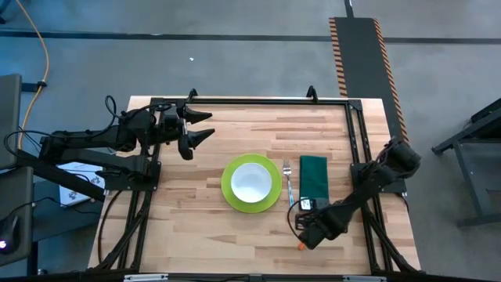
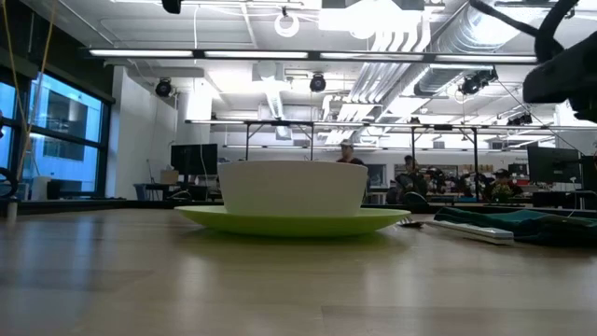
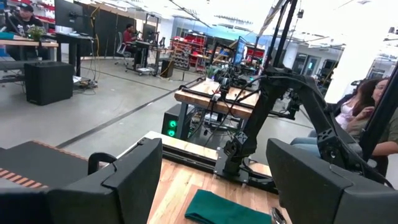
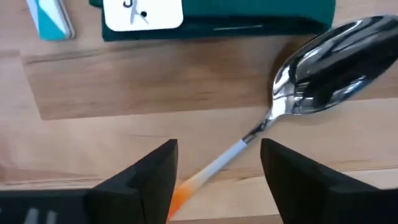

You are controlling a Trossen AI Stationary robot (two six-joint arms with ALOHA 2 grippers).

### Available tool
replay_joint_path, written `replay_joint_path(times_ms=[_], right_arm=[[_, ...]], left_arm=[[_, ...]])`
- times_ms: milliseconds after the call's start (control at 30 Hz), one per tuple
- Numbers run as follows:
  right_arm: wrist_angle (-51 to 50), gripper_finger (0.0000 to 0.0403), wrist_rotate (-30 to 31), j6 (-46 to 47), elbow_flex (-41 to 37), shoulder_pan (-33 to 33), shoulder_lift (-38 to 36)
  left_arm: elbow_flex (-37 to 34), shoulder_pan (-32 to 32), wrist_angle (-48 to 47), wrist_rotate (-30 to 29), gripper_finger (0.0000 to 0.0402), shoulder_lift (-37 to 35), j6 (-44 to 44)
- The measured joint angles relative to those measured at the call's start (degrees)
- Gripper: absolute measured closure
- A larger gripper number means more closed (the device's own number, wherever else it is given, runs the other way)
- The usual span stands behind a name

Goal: Set table place
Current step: Put the spoon into the white bowl

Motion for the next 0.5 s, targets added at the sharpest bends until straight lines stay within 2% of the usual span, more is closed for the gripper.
replay_joint_path(times_ms=[167, 333, 500], right_arm=[[3.34, 0.0173, -0.90, 0.28, 0.00, -0.45, 2.61], [1.20, 0.0173, -5.19, 2.03, 0.00, -0.41, 3.21], [0.96, 0.0173, -5.25, 1.92, 0.09, -0.28, 2.35]], left_arm=[[0.00, -0.02, 0.00, 0.00, 0.0126, 0.00, 0.00], [0.00, -0.02, 0.04, 0.00, 0.0126, 0.00, 0.00], [0.00, -0.02, 0.02, 0.00, 0.0126, 0.00, 0.02]])
